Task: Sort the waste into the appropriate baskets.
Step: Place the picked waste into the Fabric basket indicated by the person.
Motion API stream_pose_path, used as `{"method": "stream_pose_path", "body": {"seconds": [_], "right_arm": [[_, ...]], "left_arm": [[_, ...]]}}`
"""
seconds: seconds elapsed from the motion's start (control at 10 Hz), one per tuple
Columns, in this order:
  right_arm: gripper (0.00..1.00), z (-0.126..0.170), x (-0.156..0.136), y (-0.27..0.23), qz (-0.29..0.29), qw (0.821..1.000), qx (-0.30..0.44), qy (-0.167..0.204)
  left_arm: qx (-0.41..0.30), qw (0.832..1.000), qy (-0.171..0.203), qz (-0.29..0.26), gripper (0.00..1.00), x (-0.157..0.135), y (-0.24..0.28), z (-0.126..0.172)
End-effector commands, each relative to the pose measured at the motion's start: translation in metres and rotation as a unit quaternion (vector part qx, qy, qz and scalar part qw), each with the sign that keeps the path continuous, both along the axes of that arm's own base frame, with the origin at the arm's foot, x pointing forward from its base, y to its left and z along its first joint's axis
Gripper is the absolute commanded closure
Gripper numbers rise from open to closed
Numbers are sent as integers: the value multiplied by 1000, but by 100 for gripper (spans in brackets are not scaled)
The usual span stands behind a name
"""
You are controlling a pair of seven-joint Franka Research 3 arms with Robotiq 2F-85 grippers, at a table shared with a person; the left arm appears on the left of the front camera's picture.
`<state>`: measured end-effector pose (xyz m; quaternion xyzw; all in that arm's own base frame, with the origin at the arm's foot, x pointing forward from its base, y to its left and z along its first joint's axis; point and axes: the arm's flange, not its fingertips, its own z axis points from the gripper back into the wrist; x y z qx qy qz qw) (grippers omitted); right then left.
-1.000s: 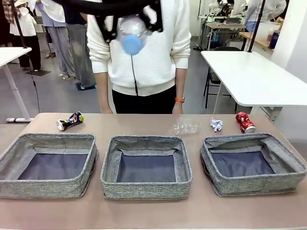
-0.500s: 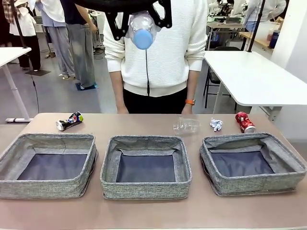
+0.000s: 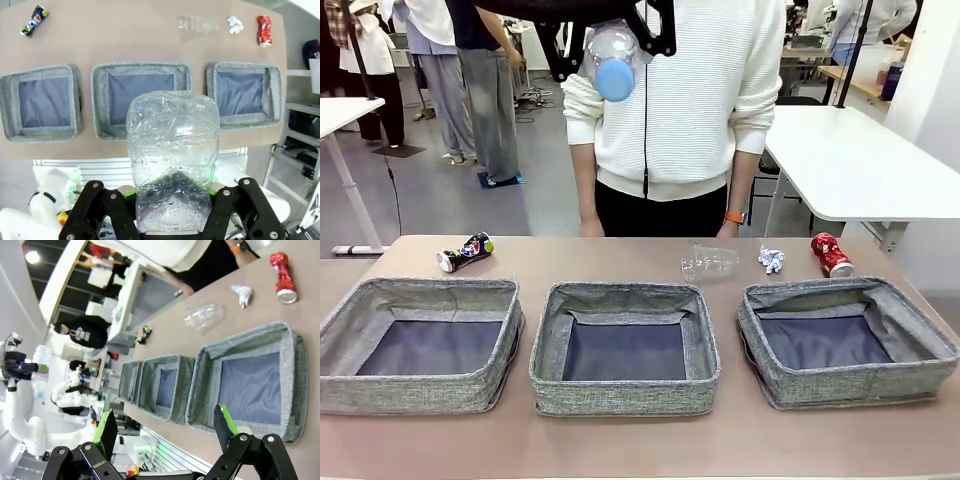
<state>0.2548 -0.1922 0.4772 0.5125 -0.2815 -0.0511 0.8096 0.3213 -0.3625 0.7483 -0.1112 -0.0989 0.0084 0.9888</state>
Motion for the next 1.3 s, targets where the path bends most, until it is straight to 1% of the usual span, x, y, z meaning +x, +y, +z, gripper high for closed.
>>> {"method": "stream_pose_path", "body": {"seconds": [0.0, 1.2], "right_arm": [[0, 2, 3, -1, 2, 1000, 3, -17], [0, 2, 3, -1, 2, 1000, 3, -17]], "left_arm": [[5, 1000, -5, -1, 100, -3, 8, -4], [5, 1000, -5, -1, 100, -3, 8, -4]]}}
